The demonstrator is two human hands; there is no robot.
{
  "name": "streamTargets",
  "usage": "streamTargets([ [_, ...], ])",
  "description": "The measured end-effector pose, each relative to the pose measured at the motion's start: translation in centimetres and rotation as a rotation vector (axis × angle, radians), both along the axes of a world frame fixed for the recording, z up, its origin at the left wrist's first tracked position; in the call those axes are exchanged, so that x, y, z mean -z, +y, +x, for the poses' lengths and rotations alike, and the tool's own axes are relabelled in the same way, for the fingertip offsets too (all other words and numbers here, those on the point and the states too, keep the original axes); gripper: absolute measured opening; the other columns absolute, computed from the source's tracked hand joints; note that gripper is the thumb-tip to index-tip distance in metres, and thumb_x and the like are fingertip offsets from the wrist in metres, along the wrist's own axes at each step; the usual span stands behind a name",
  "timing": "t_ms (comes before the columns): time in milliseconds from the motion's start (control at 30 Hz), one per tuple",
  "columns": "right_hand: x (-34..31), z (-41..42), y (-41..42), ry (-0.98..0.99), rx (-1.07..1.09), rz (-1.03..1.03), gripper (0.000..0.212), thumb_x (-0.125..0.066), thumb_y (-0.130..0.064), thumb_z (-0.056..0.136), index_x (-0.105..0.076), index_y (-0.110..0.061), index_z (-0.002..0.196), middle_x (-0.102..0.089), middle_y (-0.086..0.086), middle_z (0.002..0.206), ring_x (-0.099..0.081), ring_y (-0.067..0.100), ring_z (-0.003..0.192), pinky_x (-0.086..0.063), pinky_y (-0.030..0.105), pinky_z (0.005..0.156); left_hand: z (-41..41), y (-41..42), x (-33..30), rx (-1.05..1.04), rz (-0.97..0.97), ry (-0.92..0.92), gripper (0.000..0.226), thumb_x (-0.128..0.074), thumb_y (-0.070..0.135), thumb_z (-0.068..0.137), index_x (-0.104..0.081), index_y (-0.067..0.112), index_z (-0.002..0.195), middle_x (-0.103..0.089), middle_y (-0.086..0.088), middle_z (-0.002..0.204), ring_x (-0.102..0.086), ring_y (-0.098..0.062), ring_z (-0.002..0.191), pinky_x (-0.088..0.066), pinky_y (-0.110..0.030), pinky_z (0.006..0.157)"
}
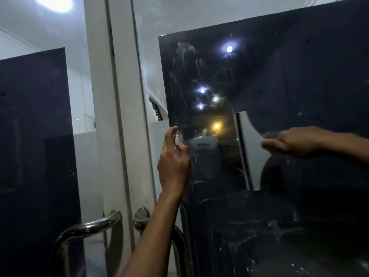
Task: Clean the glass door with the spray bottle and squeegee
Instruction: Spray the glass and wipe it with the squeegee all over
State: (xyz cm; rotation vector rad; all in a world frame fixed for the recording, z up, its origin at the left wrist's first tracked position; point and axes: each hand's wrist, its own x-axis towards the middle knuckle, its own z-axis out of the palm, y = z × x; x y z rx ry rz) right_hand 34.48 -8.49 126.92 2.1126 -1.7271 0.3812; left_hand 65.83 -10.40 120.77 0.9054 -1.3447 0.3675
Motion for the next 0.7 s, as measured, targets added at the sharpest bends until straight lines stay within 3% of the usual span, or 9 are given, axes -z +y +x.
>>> streamTargets([
  [67,-0.2,-2.1,0.7,-0.013,0.074,-0.039,0.074,-0.005,-0.086,0.079,-0.062,-0.049,0.110,-0.063,-0.015,0.104,-0.054,0.004,0.084,-0.044,0.037,0.077,-0.1,0.0,-0.1,0.003,0.004,-0.009,0.041,-0.040,0.024,0.106,-0.038,0.028,0.146,-0.061,-0.002,0.095,-0.054,-0.009,0.062,-0.036,-0.017,0.051],
  [167,-1.1,-1.3,1.2,-0.061,0.047,-0.104,0.067,-0.004,-0.087,0.077,-0.058,-0.047,0.076,-0.066,-0.016,0.093,-0.049,-0.005,0.073,-0.042,0.036,0.072,-0.3,0.2,-0.4,0.004,0.003,-0.006,0.042,-0.040,0.025,0.105,-0.038,0.028,0.147,-0.062,-0.003,0.097,-0.054,-0.010,0.062,-0.036,-0.018,0.052],
  [333,-1.3,5.8,0.9,-0.279,-0.201,-0.182,0.060,-0.021,-0.070,0.097,-0.050,-0.031,0.063,-0.053,-0.004,0.074,-0.054,0.021,0.080,-0.042,0.037,0.077,0.0,0.6,-0.8,0.018,-0.028,0.008,0.041,-0.037,0.028,0.105,-0.038,0.028,0.145,-0.063,-0.004,0.101,-0.056,-0.011,0.068,-0.046,-0.028,0.053],
  [467,-0.9,11.1,-0.6,-0.660,-0.387,-0.299,0.055,-0.028,-0.045,0.108,-0.052,-0.017,0.068,-0.062,0.011,0.082,-0.055,0.027,0.084,-0.035,0.035,0.074,1.0,1.0,-1.0,0.023,-0.062,0.024,0.042,-0.035,0.034,0.101,-0.038,0.031,0.143,-0.062,-0.002,0.104,-0.058,-0.011,0.074,-0.043,-0.025,0.056],
  [600,0.0,14.3,-2.0,-0.996,-0.398,-0.329,0.057,-0.028,-0.043,0.109,-0.064,-0.006,0.084,-0.065,0.012,0.086,-0.056,0.028,0.083,-0.033,0.033,0.071,1.8,1.0,-1.0,0.012,-0.070,0.016,0.044,-0.033,0.038,0.099,-0.037,0.033,0.142,-0.066,-0.011,0.111,-0.062,-0.019,0.080,-0.041,-0.024,0.058],
  [700,2.8,14.9,-2.4,-1.093,-0.419,-0.377,0.054,-0.031,-0.042,0.109,-0.057,-0.011,0.072,-0.064,0.012,0.079,-0.056,0.024,0.077,-0.034,0.033,0.066,2.0,1.0,-0.6,0.006,-0.051,0.008,0.044,-0.032,0.040,0.099,-0.037,0.033,0.142,-0.066,-0.012,0.109,-0.060,-0.020,0.076,-0.039,-0.025,0.057],
])
